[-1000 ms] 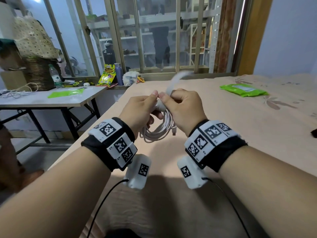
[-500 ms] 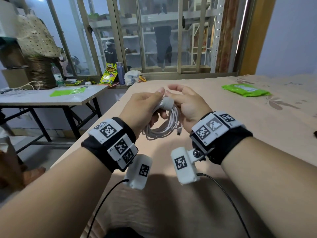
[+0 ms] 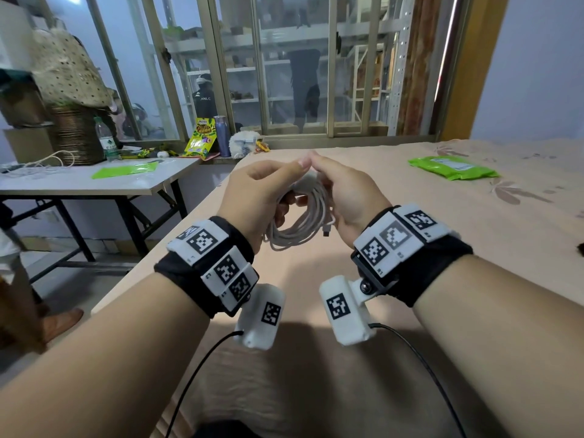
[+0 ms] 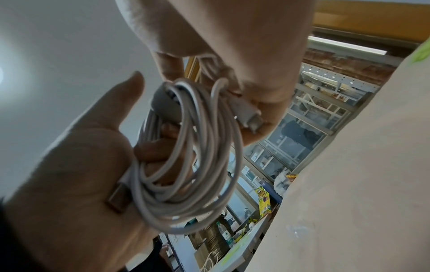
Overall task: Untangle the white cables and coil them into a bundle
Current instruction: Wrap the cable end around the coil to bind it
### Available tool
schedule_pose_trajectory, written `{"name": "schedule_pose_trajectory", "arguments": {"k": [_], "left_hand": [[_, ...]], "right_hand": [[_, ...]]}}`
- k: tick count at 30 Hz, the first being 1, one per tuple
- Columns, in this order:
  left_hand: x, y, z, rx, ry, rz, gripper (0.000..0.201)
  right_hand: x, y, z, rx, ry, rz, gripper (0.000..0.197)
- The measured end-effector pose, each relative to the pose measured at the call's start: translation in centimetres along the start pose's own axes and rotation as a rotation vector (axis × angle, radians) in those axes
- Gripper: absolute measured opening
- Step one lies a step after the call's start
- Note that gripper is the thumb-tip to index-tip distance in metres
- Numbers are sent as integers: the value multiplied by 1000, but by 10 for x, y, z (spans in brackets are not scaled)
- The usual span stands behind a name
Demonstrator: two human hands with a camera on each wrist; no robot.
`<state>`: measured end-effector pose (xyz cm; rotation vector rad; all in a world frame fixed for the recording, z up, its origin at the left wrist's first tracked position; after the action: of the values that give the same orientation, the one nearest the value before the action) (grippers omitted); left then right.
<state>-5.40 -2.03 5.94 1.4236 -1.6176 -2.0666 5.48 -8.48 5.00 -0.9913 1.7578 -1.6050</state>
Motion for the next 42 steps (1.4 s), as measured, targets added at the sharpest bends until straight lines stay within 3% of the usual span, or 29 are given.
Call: {"name": "schedule_pose_trajectory", "arguments": {"k": [4,8,17,21,26,29,34,36,38,42], "left_hand": [[1,-2,0,-46,55,-22,20],[-2,-4,1,-74,110,-30,32],[-7,-14,2,-359,18,50,59],[-7,-18,1,-359,-48,121,73],[-10,-21,1,-330,-74,176,68],[-9,-21,1,-288,-57,182,64],[-9,-26,4,-258,-90,218,80],[-8,-26,4,-196,-82,221,75],[-9,-27,6,-155,-47,225,59],[-10,-30,16,-100,47,281,42]], "right_hand": [[3,1,-5,9,-14,31,40],[1,3,-3,-8,28,34,38],[-5,14,-6,-20,109,15,44],[-7,14,-5,32,136,41,37],[-7,11,-5,75,166,89,28],[-9,9,-4,140,196,147,29],[-10,9,-6,256,252,185,32],[-10,9,-7,288,247,196,31],[-10,9,-9,341,235,204,30],[-5,7,-14,352,171,274,16]]}}
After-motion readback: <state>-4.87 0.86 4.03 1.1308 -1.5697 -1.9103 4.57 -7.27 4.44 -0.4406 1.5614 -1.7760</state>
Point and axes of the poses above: each hand's wrist, its own x-axis away from the middle knuckle, its own z-axis out of the back of the hand, y = z × x, the point moved 3 cm from there along -x, towards the middle knuckle, and after that the axes turned 13 degrees about -z, right-handed, at the moved point
